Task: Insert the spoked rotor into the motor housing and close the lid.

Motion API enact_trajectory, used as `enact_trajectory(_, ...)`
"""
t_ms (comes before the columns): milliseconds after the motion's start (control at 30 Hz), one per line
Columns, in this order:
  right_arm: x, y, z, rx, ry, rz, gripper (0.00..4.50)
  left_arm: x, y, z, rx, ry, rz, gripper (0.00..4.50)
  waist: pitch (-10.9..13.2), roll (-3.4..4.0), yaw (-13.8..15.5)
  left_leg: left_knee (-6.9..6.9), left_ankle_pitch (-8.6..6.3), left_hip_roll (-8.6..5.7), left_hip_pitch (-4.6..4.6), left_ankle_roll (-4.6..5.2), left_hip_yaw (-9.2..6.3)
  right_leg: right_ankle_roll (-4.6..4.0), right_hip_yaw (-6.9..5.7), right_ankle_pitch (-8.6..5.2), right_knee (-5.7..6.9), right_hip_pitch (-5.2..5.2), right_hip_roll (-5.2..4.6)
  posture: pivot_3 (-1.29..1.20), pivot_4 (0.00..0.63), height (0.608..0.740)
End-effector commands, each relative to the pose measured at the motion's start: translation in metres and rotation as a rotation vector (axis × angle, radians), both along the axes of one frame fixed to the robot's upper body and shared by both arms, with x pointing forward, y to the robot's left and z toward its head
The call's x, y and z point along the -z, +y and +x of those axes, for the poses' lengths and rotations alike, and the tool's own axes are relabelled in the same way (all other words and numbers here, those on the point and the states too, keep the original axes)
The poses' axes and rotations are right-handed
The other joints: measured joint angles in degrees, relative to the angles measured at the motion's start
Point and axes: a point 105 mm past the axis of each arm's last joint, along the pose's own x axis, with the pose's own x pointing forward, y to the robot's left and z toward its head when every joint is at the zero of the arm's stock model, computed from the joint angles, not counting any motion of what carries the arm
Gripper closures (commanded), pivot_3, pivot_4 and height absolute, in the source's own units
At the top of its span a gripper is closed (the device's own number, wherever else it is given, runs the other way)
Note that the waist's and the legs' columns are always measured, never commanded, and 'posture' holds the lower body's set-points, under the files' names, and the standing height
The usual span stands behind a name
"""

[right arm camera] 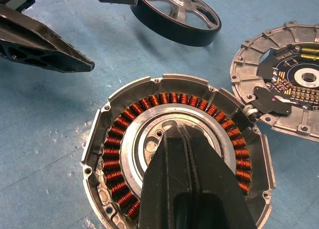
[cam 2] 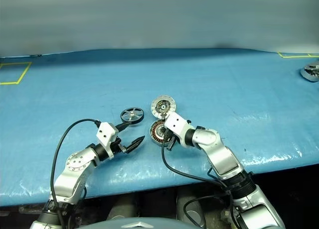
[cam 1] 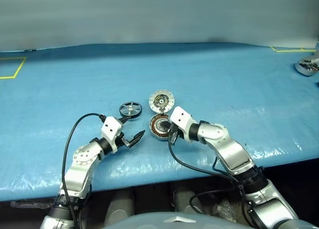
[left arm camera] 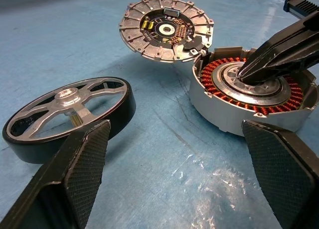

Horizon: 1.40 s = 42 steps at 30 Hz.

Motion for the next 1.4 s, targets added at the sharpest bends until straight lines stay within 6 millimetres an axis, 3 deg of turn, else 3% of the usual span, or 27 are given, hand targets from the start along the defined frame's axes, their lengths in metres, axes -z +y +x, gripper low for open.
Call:
enact_trajectory(33, 0.001, 0.000, -0.003, 0.021, 0.024, 0.036, 4.48, -0.013, -0.001, 0.003, 0.003, -0.058, -0.019, 0.00, 0.00, 0.00, 0.01, -0.01, 0.00, 0.00, -0.01, 0.00, 0.00, 0.00, 0.00, 0.00, -0.01, -0.01, 0.00, 0.00, 0.150, 0.740)
enact_trajectory(267, -0.034, 0.004, 0.003, 0.064, -0.053, 0.188, 4.48, -0.033, 0.005, 0.007, 0.001, -0.101, -0.112, 0.00, 0.02, 0.01, -0.05, 0.01, 0.00, 0.00, -0.11, 0.00, -0.01, 0.00, -0.01, 0.00, 0.01, -0.11, 0.00, 0.00, 0.150, 0.740)
enact_trajectory(433, -0.047, 0.007, 0.001, 0.076, -0.064, 0.268, 4.48, -0.045, 0.011, 0.014, -0.009, -0.132, -0.138, 0.00, 0.02, 0.00, -0.01, 0.00, 0.00, 0.00, -0.15, 0.00, -0.04, 0.00, -0.03, 0.00, 0.00, -0.12, 0.00, 0.00, 0.150, 0.740)
enact_trajectory(733, -0.038, 0.007, 0.000, 0.119, -0.054, 0.276, 4.48, -0.050, 0.035, 0.043, -0.116, -0.115, -0.028, 0.00, 0.02, 0.00, -0.07, 0.00, 0.00, -0.01, -0.16, 0.00, -0.05, 0.00, -0.04, 0.00, 0.01, -0.14, 0.01, 0.00, 0.150, 0.740)
enact_trajectory(867, -0.029, -0.004, 0.002, 0.167, -0.061, 0.232, 4.48, -0.058, 0.035, 0.048, -0.077, -0.137, 0.014, 0.00, 0.02, 0.00, -0.02, 0.00, 0.00, -0.01, -0.19, 0.00, -0.06, 0.00, -0.04, 0.00, 0.00, -0.16, 0.01, 0.00, 0.150, 0.740)
enact_trajectory(1233, -0.018, 0.000, 0.001, 0.160, -0.027, 0.229, 4.48, -0.058, 0.030, 0.048, -0.053, -0.144, 0.016, 0.00, 0.02, 0.00, -0.04, -0.01, 0.00, 0.00, -0.20, 0.00, -0.05, 0.00, -0.04, 0.00, 0.01, -0.17, 0.01, 0.00, 0.150, 0.740)
enact_trajectory(1400, -0.004, -0.001, -0.001, 0.164, 0.014, 0.187, 4.48, -0.054, 0.029, 0.045, -0.054, -0.136, 0.009, 0.00, 0.02, 0.00, -0.04, -0.02, 0.00, 0.00, -0.20, -0.01, -0.05, 0.00, -0.04, 0.00, 0.00, -0.18, 0.01, 0.00, 0.150, 0.740)
